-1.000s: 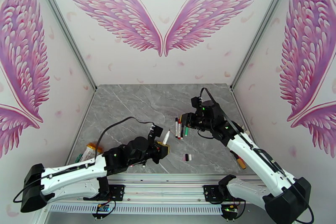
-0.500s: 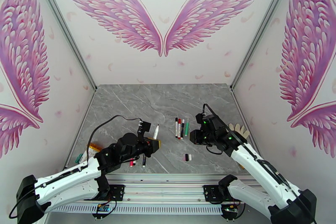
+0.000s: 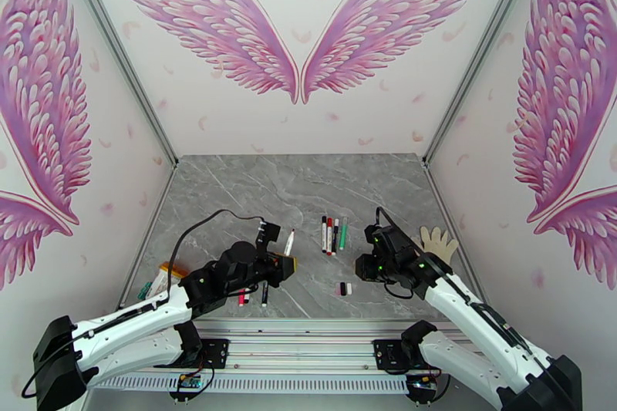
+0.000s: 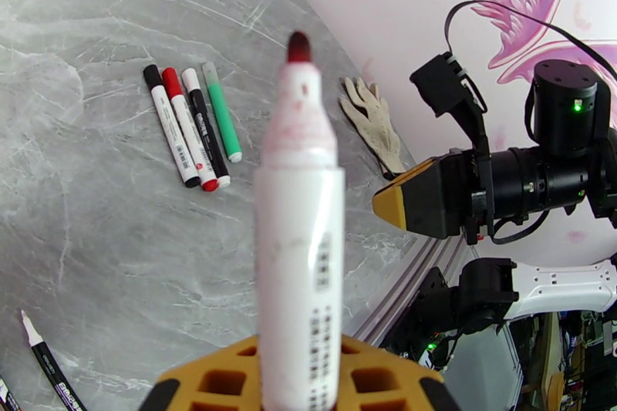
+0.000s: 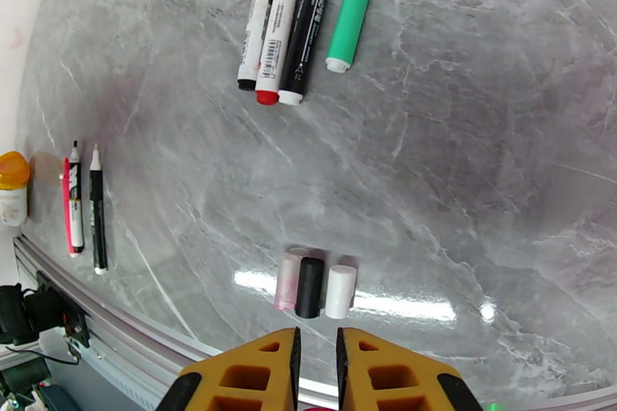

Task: Open the pen caps

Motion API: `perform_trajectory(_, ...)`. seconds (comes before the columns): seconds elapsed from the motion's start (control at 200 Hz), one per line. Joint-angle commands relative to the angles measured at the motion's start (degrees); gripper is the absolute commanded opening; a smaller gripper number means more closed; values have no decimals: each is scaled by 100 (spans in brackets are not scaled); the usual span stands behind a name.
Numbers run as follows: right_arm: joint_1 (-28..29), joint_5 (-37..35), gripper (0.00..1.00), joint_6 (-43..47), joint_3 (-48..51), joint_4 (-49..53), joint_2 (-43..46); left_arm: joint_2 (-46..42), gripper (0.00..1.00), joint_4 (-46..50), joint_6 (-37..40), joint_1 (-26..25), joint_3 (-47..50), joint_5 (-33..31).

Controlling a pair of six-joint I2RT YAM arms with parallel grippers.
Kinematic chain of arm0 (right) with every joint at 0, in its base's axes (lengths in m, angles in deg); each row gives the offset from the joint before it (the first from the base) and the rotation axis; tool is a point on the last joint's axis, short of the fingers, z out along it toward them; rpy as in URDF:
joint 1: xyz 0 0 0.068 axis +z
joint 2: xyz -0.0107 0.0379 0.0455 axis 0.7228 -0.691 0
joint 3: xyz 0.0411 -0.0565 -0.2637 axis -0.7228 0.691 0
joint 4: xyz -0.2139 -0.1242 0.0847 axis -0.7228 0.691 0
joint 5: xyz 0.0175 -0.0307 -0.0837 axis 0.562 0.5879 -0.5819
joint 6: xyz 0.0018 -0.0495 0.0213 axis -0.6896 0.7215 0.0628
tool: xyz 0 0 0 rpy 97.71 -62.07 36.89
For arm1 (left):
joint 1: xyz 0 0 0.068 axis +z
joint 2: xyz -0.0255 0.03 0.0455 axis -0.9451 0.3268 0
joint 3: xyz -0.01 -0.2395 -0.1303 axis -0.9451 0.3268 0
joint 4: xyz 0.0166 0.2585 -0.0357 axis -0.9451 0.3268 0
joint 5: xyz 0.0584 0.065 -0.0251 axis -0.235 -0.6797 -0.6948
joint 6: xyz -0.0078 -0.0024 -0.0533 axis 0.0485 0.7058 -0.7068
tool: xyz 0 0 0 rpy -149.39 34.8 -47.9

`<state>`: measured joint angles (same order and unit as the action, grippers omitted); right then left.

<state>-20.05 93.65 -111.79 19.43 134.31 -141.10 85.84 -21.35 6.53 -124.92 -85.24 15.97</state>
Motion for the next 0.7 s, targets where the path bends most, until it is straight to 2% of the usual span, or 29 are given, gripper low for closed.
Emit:
perform_trajectory(0.0, -39, 4, 9, 8, 170, -164, -185, 111, 0, -77, 56, 38, -18, 111)
perform_trajectory(0.695, -14, 385, 16, -54, 836, -1126, -1459, 501, 0, -169, 64, 38, -129, 197)
